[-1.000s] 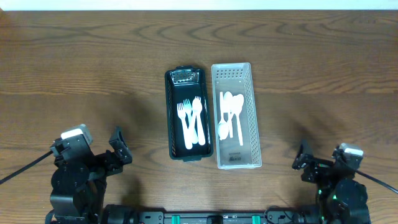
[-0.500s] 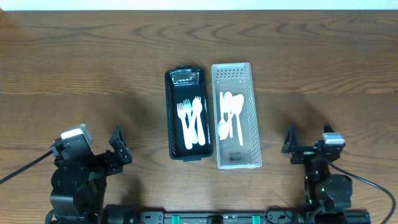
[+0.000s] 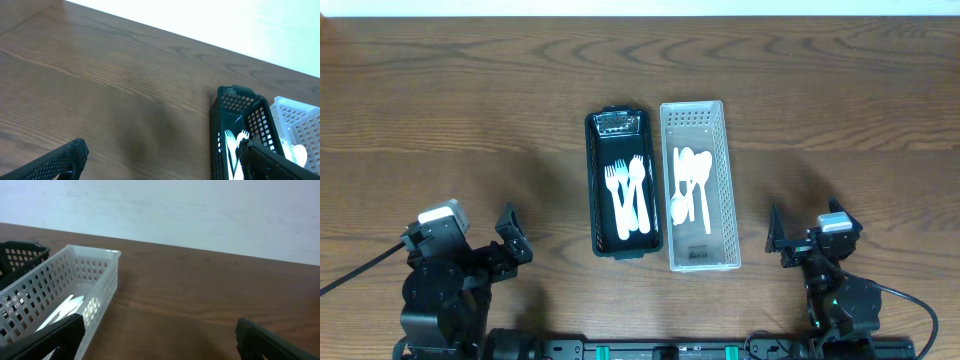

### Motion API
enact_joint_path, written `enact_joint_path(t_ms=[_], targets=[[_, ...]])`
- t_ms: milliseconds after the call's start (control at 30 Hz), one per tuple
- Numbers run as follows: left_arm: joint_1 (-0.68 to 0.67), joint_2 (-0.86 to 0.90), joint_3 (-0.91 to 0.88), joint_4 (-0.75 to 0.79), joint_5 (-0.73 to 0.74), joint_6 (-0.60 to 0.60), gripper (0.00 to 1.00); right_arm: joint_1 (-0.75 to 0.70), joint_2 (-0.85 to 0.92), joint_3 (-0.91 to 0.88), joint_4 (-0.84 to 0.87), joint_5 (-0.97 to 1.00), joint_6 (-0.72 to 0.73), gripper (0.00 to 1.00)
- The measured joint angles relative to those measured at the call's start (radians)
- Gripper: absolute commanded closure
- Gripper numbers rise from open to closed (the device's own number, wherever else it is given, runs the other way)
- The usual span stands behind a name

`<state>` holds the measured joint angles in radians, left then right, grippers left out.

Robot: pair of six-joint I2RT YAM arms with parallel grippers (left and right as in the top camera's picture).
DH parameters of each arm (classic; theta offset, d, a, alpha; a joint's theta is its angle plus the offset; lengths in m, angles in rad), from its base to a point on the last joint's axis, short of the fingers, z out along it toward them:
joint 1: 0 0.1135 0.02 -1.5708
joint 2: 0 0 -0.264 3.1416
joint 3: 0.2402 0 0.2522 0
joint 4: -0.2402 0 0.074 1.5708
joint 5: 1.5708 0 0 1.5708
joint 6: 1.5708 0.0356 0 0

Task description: Pack container

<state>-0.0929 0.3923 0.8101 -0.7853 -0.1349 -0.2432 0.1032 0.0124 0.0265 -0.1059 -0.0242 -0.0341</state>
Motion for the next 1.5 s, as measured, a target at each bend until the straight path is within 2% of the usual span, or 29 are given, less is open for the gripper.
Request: enact_joint_path(t_ms=[633, 767, 867, 1033, 1233, 1500], targets=[[0.000, 0.000, 0.000, -0.002, -0.003, 0.007, 0.02, 0.000, 0.000, 0.000, 0.000, -0.003, -0.001, 0.01], [0.002, -0.010, 0.000, -0.072, -0.011, 0.026, 0.02, 0.000, 0.000, 0.000, 0.000, -0.003, -0.001, 0.01], [0.012, -0.064, -0.021, -0.129, -0.011, 0.035, 0.02, 0.000, 0.000, 0.000, 0.001, -0.003, -0.001, 0.01], [0.037, -0.219, -0.137, -0.126, -0.009, 0.039, 0.02, 0.000, 0.000, 0.000, 0.002, -0.003, -0.001, 0.01], [0.053, -0.342, -0.305, 0.033, 0.018, 0.083, 0.02, 0.000, 0.000, -0.001, 0.002, -0.003, -0.001, 0.01], [0.056, -0.374, -0.520, 0.382, 0.131, 0.295, 0.02, 0.000, 0.000, -0.001, 0.002, -0.003, -0.001, 0.01]])
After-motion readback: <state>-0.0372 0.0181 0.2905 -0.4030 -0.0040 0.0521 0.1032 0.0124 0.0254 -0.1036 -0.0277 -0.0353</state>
